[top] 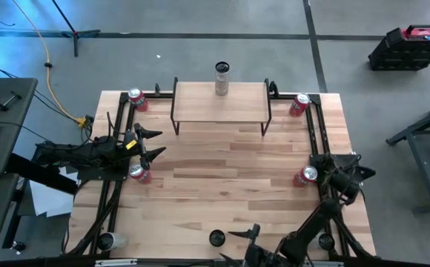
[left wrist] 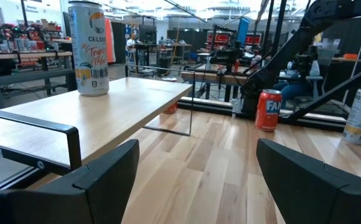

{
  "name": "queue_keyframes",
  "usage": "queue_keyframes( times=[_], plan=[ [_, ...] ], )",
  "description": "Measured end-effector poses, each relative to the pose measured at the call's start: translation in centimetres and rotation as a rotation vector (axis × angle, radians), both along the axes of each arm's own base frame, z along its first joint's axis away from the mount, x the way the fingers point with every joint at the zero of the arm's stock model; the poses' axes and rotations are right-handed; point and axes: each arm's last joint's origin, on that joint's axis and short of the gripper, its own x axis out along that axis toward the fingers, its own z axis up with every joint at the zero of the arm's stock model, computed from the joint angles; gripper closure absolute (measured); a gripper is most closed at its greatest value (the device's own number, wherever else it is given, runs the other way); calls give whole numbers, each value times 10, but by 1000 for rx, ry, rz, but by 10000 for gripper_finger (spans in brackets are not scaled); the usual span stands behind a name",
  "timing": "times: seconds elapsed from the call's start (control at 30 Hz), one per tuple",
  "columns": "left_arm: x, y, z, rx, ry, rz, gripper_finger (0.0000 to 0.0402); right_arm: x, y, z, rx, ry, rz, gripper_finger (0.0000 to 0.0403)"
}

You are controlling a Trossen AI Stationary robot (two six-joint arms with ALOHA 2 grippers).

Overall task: Place canned beverage on shelf
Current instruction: Put the middle white soda can aligned with the other white soda can on the shelf

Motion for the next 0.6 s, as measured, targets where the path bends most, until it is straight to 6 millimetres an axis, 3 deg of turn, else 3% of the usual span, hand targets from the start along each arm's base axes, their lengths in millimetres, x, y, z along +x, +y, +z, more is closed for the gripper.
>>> queue_keyframes(
  times=[0.37,0.6],
  plan=[
    [0,0,0,0,0,0,88,17,-11,-3,42,71,102,56],
    [0,0,0,0,0,0,88,18,-14,-3,43,45,40,52]
  ],
)
